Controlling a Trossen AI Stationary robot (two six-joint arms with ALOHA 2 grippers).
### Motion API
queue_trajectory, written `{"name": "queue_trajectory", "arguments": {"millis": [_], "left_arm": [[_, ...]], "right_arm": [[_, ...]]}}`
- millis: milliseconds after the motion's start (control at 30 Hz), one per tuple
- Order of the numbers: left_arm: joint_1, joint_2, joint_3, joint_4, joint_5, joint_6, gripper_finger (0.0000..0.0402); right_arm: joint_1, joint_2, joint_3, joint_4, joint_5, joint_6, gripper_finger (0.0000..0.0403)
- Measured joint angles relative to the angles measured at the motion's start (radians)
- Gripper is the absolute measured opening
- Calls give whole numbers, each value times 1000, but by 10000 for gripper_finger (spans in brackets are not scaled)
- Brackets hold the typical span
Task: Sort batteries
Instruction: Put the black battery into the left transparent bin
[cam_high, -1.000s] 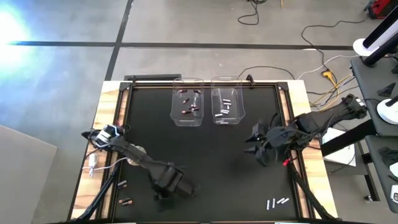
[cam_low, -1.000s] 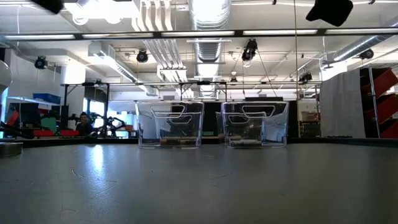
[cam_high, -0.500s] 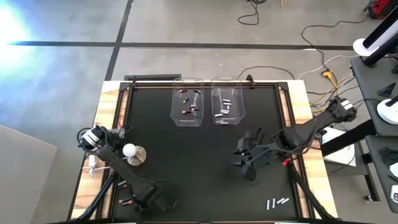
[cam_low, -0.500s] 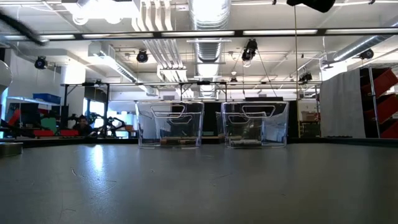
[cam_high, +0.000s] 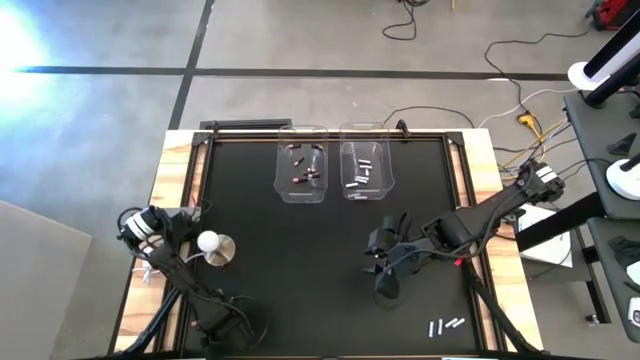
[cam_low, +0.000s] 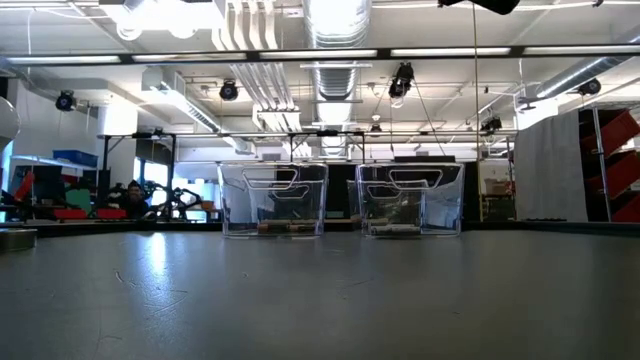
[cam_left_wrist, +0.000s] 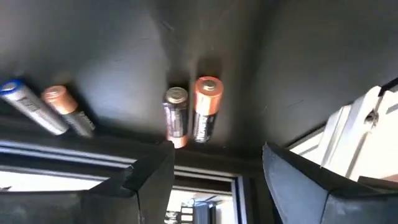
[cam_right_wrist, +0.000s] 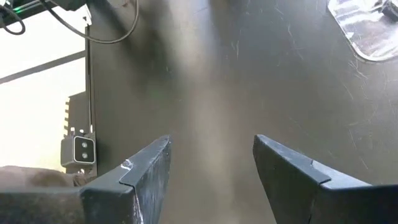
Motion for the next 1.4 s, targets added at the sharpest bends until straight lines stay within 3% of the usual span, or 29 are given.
{"name": "queue_trajectory", "arguments": {"millis": [167, 633, 933, 1000, 1133, 1267, 1400], "left_arm": [[-19, 0, -28, 121, -11, -63, 204], [-32, -7, -142, 170, -63, -81, 144], [-33, -7, -156, 164, -97, -77, 31], [-34, -6, -142, 152, -117, -76, 25], [-36, -12, -81, 91, -190, -67, 25], [-27, -15, 19, 22, -389, 13, 25], [7, -18, 147, -12, -493, 119, 26]], "right_arm": [[0, 2, 1, 0, 0, 31, 219], [2, 2, 1, 0, 1, 139, 219], [2, -6, 0, -2, 0, 127, 219], [2, -16, 7, -29, 0, 116, 219], [2, -26, 73, -185, 18, 95, 219], [2, -26, 156, -354, 60, 73, 219], [2, -26, 262, -491, 86, 49, 219]]}}
